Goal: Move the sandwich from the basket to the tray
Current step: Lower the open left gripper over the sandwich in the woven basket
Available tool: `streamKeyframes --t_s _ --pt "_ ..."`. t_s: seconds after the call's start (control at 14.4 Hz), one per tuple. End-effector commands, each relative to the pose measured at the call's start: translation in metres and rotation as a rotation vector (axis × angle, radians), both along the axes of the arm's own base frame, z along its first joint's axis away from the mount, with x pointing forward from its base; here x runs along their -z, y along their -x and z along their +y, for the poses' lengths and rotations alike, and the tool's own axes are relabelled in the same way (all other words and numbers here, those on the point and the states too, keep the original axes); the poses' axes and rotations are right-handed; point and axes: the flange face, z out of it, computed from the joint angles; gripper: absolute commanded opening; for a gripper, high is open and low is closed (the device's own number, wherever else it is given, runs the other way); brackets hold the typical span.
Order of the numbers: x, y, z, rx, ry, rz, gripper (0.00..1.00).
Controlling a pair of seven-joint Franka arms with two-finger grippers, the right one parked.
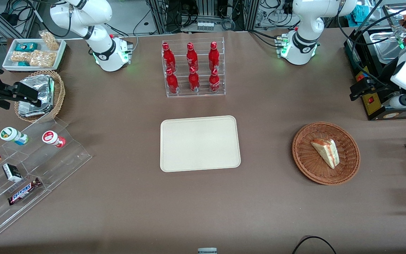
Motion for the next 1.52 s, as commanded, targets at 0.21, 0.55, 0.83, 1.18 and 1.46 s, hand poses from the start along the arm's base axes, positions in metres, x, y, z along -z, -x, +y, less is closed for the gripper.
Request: streamKeyframes --t_s 0.21,0.55,0.83,1.18,1.46 --pt "-0.006 0.001 0.001 0.003 0.011 -0.007 1.00" --pt "-0.002 0.001 0.000 0.004 0.004 0.005 1.00" --pt "0.024 -0.011 0.004 0.000 -0.004 0.049 1.00" --pt "0.124 -0.046 0.009 -0.012 -0.014 0.136 1.00" --pt "0.215 -0.049 0.031 -0.048 -0.015 0.052 1.00"
